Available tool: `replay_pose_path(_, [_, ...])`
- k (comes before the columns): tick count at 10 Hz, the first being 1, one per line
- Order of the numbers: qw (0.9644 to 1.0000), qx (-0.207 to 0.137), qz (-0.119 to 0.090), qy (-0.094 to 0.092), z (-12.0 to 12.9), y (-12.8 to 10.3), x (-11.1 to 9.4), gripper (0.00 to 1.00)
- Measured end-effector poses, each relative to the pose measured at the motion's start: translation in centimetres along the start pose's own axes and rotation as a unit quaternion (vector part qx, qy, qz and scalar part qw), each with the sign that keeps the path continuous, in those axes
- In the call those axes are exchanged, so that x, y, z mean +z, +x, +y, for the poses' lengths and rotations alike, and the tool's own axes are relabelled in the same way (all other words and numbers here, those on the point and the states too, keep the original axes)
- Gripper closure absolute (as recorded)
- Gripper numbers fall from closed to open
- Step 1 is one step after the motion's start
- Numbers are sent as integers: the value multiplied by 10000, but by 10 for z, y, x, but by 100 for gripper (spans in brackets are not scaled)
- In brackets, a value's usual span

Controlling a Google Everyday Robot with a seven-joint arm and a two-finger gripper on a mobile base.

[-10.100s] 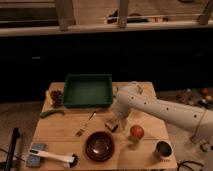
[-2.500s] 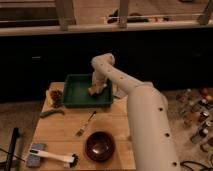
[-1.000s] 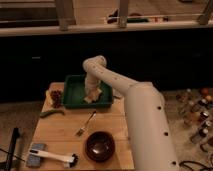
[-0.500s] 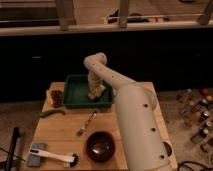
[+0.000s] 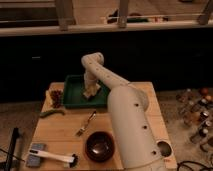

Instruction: Wipe tray with eraser

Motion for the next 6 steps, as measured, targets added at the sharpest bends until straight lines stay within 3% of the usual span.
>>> replay_pose_path(4, [9985,-469,-276,22,22,-31,-8,100])
replay_pose_path(6, [9989,-390,-261,-88,41,-25,-6,100])
